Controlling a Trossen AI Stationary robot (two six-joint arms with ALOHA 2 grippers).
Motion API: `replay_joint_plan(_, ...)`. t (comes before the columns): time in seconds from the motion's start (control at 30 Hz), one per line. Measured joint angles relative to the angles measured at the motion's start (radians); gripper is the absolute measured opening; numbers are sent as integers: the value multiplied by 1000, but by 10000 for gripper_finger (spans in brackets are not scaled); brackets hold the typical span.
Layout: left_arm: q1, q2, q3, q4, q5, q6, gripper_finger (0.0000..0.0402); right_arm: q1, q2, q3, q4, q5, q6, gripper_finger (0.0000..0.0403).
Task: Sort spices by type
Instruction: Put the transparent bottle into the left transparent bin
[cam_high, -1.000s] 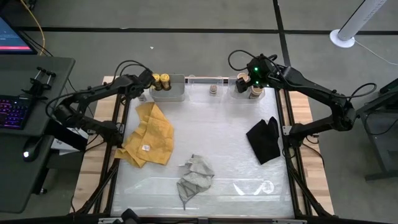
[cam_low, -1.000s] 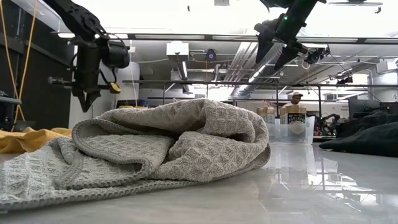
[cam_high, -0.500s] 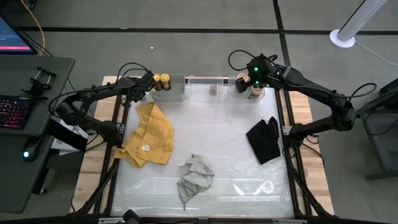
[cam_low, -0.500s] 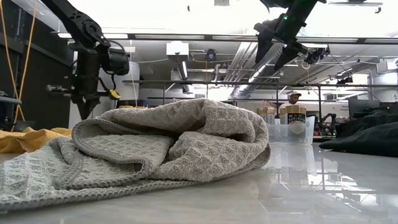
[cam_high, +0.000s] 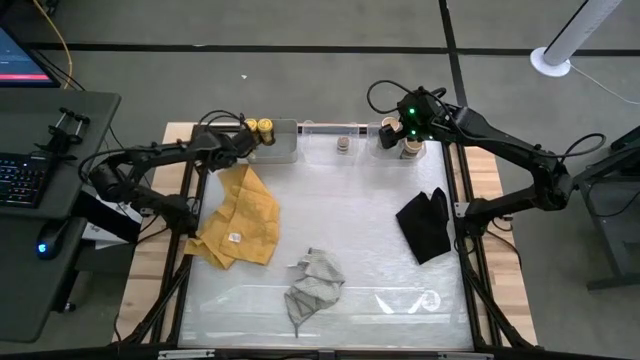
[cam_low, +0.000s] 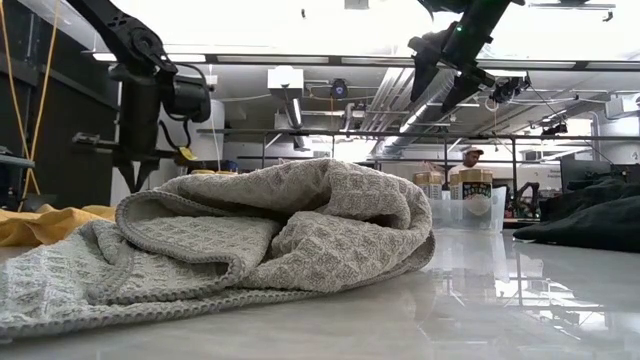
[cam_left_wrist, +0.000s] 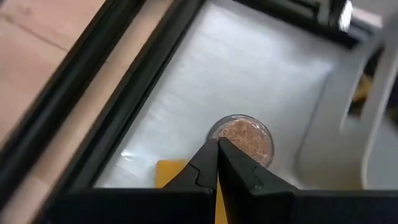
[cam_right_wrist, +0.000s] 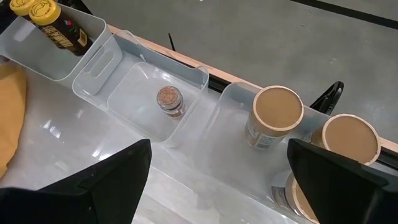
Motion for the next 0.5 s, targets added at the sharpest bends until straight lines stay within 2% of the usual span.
replay_joint_plan(0.2, -128, 0, 0, -89, -5, 100, 0, 0, 0, 0, 0, 0, 0, 371)
replay_joint_plan(0.33, -238, 0, -1, -129, -3, 97, 0, 0, 0, 0, 0, 0, 0, 371)
replay_joint_plan(0.5, -392, 0, 0, -95, 44, 84, 0, 0, 0, 0, 0, 0, -2, 371)
